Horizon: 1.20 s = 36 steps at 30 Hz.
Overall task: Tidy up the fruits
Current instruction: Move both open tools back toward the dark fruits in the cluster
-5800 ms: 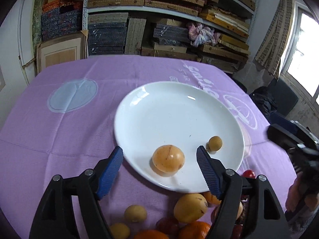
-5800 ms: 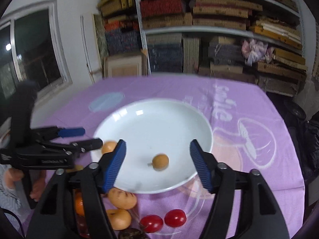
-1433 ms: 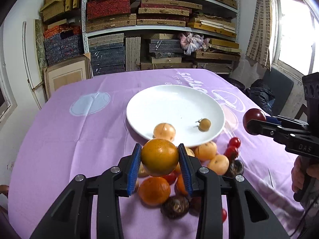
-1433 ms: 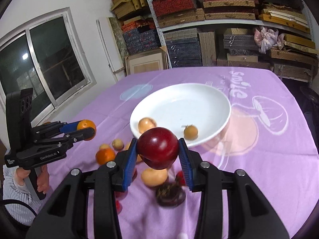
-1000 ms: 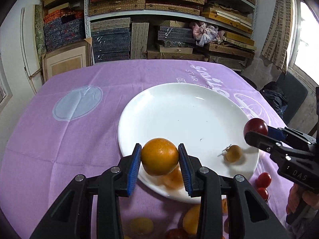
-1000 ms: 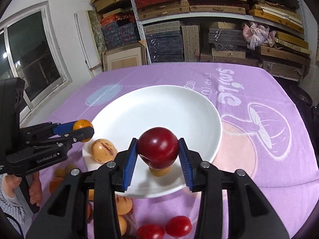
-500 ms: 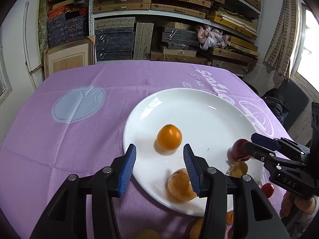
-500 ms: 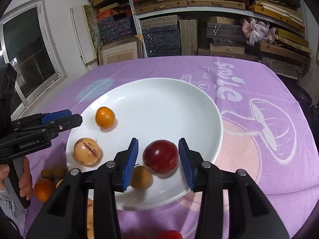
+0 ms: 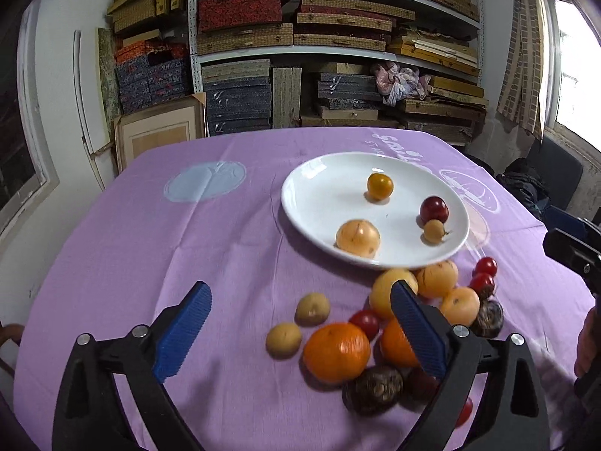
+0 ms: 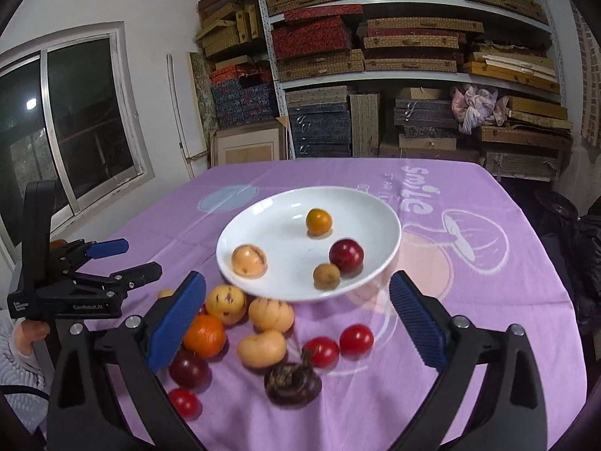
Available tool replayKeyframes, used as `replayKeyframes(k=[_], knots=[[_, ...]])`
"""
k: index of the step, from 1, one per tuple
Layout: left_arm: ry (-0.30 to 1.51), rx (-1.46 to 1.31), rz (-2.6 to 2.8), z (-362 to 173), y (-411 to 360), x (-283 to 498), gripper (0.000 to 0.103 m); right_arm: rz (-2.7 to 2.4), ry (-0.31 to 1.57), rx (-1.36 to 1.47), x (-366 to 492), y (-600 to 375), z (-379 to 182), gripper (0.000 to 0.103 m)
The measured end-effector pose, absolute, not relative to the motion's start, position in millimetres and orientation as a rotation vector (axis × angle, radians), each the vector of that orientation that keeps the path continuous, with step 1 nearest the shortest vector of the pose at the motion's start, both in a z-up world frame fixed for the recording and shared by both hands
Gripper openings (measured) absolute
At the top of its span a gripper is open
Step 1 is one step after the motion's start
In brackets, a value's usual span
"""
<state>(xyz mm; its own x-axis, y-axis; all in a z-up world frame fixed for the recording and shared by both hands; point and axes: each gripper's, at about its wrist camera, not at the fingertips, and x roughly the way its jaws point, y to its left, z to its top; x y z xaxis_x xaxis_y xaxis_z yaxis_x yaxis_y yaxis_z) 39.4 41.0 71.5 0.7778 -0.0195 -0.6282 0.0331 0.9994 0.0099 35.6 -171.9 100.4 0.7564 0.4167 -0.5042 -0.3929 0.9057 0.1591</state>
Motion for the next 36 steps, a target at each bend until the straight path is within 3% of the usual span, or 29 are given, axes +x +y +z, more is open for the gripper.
replayKeyframes(k=[8,10,16,36], knots=[[0.659,0.092,-0.047,43.1,28.9,-10.0,0.097,0.529,0.630,-0.084,-2.5,-149.0,63.7,0.095],[0.662,0.102,-0.076,40.9,23.8,-11.7,0.097,0.567,0.633,-0.073,-5.4,-144.7,62.8,0.084],[0.695,0.128,-0.115,33.4,15.9,-8.0,0.097,0.663,0.688,-0.144,-14.3,-120.2,52.9,0.073],[0.851,0.101,-0.064,12.7,17.7,24.2,0.098,0.573,0.790,-0.081,7.2,-137.7,41.6,0.079]])
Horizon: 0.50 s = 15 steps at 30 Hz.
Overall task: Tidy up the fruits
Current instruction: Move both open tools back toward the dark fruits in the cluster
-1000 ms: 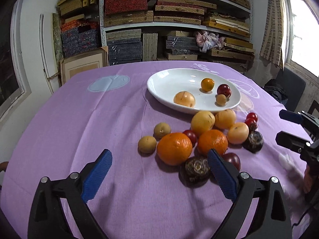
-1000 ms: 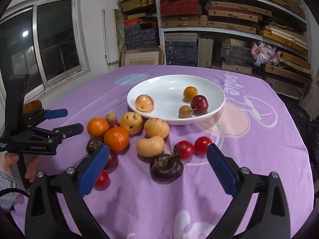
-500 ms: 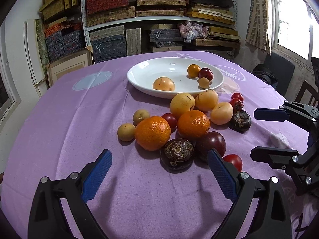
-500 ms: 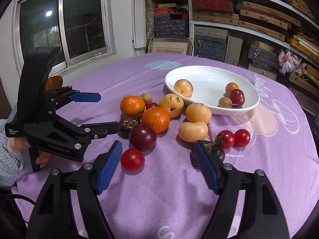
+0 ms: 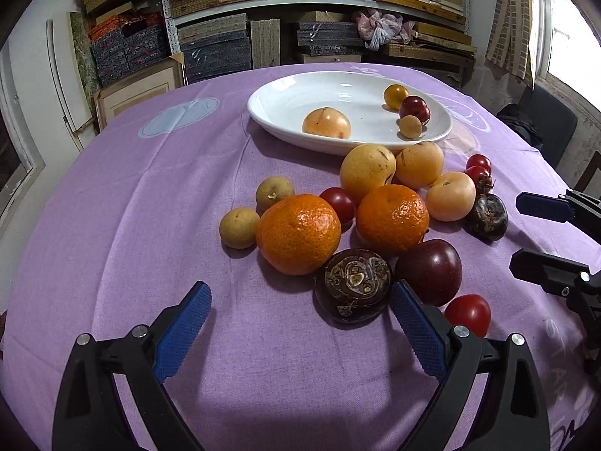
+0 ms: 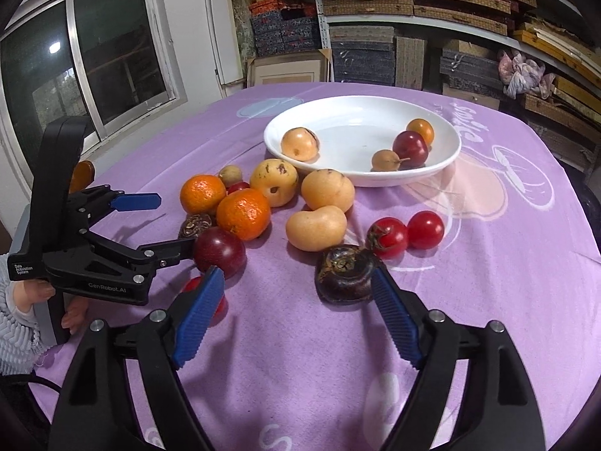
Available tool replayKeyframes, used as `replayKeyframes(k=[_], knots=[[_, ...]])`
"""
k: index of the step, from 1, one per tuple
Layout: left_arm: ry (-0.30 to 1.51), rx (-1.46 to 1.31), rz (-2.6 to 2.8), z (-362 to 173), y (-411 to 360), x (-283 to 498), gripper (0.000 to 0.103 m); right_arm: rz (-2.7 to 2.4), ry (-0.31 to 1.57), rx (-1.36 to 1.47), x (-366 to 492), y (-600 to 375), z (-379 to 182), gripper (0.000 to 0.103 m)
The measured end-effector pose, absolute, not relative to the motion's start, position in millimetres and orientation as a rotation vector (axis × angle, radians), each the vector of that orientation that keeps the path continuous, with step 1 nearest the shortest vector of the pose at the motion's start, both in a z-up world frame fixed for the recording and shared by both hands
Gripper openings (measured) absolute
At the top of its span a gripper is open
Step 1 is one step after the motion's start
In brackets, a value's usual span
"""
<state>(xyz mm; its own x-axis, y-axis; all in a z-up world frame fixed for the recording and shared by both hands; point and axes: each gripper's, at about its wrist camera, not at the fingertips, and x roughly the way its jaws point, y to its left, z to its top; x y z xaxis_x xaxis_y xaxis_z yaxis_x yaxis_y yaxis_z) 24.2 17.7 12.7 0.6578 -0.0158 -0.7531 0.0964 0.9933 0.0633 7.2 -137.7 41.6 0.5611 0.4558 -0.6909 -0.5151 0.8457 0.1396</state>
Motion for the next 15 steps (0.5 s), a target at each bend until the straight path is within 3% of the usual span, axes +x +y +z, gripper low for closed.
replayKeyframes(k=[15], knots=[[0.898,-0.029,-0.016,9.7,67.1,29.4,0.097,0.511,0.843,-0.038,23.1,-155.8,32.6,0.080]])
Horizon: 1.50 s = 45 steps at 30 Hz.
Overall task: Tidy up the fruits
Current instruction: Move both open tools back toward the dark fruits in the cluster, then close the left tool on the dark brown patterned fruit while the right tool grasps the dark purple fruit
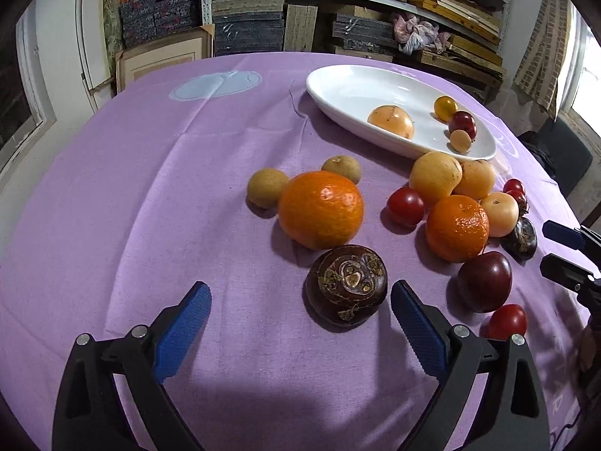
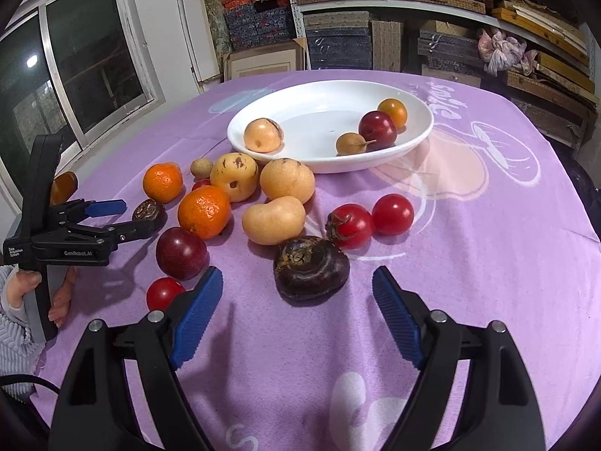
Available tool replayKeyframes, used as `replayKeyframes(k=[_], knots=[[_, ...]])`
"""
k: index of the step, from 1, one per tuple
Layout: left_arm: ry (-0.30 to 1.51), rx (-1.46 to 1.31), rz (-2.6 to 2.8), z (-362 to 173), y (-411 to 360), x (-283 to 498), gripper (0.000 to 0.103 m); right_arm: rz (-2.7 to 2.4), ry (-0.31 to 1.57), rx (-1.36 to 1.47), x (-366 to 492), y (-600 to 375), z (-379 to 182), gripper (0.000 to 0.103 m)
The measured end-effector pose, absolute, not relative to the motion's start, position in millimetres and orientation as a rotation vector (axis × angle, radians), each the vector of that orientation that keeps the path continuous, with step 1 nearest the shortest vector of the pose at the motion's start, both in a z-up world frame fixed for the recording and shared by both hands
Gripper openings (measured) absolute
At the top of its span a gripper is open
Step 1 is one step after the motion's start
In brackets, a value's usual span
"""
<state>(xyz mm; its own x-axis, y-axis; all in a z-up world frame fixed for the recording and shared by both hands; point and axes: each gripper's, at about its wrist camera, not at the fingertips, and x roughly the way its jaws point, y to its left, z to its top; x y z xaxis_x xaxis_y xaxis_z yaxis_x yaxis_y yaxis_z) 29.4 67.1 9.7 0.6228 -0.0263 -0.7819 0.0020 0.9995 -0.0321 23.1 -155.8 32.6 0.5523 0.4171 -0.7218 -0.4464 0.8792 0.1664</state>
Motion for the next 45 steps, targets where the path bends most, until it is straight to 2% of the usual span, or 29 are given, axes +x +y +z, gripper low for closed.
replayKeyframes(k=[5,7,10,13,22,24,27,30,34,40,45], knots=[[0.868,0.021,-0.077,14.0,53.6,24.3,0.097,0.516,0.840,-0.045,23.2,-154.6,32.2,0.080],[0.866,0.008,-0.097,13.4,53.3,24.1,0.089,0.518,0.840,-0.047,23.7,-154.5,31.9,0.080],[0.876,-0.016,-0.121,11.9,55.4,25.4,0.070,0.517,0.842,-0.046,22.9,-154.3,31.3,0.080],[0.875,-0.022,-0.138,12.1,54.2,24.9,0.064,0.517,0.844,-0.042,23.9,-154.8,30.8,0.080],[0.886,0.002,-0.142,10.5,45.3,28.0,0.064,0.522,0.857,-0.046,26.2,-153.4,29.0,0.080],[0.890,0.022,-0.130,9.8,42.3,28.2,0.064,0.526,0.857,-0.047,26.9,-152.1,28.7,0.075],[0.897,0.044,-0.125,8.5,37.5,29.6,0.070,0.541,0.872,-0.055,30.6,-147.7,26.4,0.066],[0.904,0.067,-0.127,6.9,33.0,30.4,0.076,0.533,0.872,-0.051,33.9,-148.0,25.9,0.065],[0.919,0.085,-0.134,4.0,28.1,33.3,0.090,0.517,0.900,-0.051,42.9,-146.7,21.9,0.063],[0.921,0.083,-0.135,3.7,29.1,34.1,0.091,0.510,0.932,-0.076,50.3,-141.4,16.9,0.060],[0.921,0.083,-0.135,3.6,29.2,34.4,0.091,0.473,0.922,-0.209,49.8,-125.3,14.7,0.056]])
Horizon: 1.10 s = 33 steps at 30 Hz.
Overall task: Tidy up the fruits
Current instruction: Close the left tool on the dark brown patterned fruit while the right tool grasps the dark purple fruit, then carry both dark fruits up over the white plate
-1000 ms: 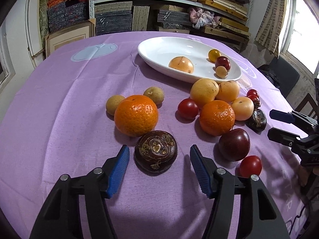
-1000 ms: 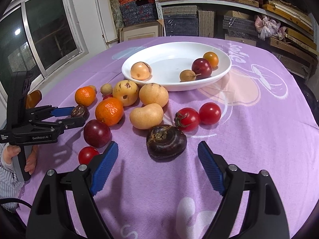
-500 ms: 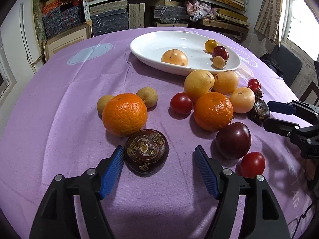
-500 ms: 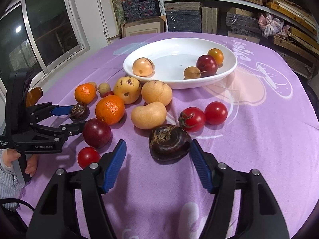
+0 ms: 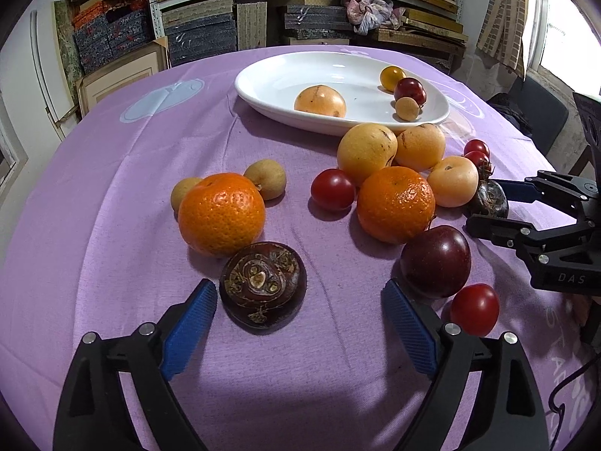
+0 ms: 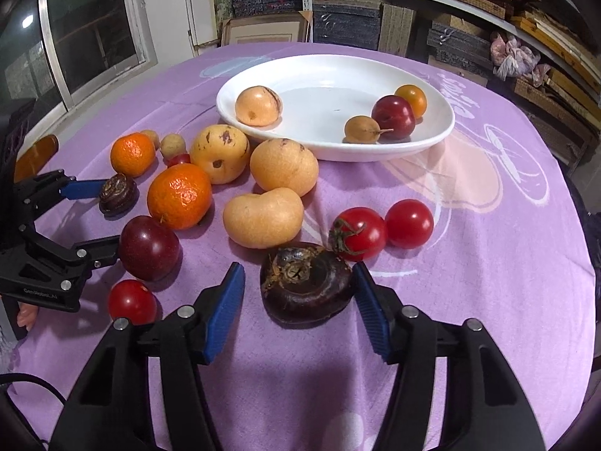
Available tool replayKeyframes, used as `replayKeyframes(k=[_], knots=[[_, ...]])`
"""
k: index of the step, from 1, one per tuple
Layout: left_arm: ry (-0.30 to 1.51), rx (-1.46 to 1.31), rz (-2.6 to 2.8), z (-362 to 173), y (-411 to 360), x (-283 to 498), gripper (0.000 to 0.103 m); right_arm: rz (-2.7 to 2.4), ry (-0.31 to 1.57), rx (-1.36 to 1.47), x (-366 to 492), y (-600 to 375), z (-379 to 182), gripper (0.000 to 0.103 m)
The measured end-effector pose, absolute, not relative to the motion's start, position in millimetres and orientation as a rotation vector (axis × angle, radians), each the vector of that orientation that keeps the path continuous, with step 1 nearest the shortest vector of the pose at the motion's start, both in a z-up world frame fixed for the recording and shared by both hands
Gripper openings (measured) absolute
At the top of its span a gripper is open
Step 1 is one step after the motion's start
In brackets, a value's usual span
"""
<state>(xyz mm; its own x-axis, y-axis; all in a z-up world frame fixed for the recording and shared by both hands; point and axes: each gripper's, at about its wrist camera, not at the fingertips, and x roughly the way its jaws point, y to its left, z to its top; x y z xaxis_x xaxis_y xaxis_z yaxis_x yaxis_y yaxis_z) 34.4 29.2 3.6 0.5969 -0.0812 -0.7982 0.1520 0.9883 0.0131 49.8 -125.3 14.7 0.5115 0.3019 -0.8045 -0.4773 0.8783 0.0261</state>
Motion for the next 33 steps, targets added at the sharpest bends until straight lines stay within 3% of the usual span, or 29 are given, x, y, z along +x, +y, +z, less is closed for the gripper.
replayKeyframes(k=[3,5,7,9,15,33], knots=[[0.916,0.085,-0.132,4.1,29.4,34.3,0.086,0.468,0.915,-0.226,48.6,-124.2,14.7,0.049],[0.903,0.087,-0.131,6.1,28.9,33.1,0.074,0.466,0.913,-0.230,48.0,-124.0,14.8,0.049],[0.890,0.088,-0.133,8.1,28.3,31.4,0.051,0.466,0.897,-0.253,44.2,-120.9,16.2,0.049],[0.883,0.093,-0.132,8.8,26.5,30.5,0.044,0.456,0.862,-0.299,37.9,-115.3,19.2,0.049],[0.863,0.098,-0.128,11.0,24.1,27.5,0.044,0.444,0.782,-0.405,20.8,-99.7,24.1,0.049],[0.731,0.089,-0.133,27.3,20.0,7.6,0.044,0.415,0.700,-0.381,11.0,-108.2,34.0,0.049]])
